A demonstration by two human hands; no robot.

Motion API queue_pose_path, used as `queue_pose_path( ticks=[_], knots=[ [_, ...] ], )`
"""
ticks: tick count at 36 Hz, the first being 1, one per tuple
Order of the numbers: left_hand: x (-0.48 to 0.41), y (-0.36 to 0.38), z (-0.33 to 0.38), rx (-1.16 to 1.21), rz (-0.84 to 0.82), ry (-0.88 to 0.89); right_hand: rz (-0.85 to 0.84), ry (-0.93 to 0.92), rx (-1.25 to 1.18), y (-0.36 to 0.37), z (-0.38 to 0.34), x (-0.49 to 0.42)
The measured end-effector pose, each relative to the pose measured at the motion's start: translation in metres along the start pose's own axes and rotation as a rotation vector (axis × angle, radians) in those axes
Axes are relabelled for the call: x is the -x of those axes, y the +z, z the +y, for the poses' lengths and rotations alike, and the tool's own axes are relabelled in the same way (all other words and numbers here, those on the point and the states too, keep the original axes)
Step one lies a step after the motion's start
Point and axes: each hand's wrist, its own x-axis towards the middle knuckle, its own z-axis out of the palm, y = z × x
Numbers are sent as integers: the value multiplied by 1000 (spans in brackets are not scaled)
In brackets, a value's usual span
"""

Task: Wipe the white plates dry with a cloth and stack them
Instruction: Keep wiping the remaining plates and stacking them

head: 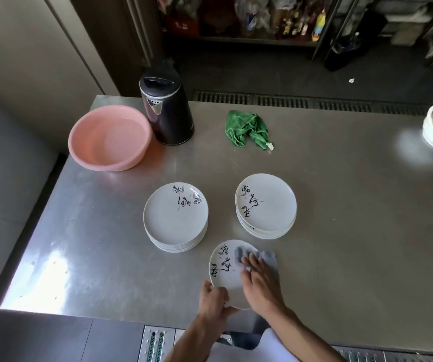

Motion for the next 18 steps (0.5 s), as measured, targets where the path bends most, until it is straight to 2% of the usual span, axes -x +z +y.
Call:
queue_pose_path(
  ticks=[2, 5, 7, 10, 15, 16, 18],
  knots=[
    [0, 0, 3, -62, 39, 35, -28, 39, -157, -1, -8, -2],
    [-1, 0, 9, -102, -25, 58, -81, 9, -430, -3, -17, 6],
    [-3, -2, 10, -132, -52, 76, -157, -68, -488, -1, -19, 12],
    [-4, -11, 5, -117, -23, 94, -199, -103, -405, -1, -17, 11],
    [-5, -14, 1, -165, -76, 32, -64, -52, 81, 4, -4, -6],
    [-3, -12, 1, -159, -99, 35, -39, -60, 86, 7, -7, -8],
    [2, -9, 2, -127, -139, 49, -37, -201, 7, 13, -17, -8]
  ],
)
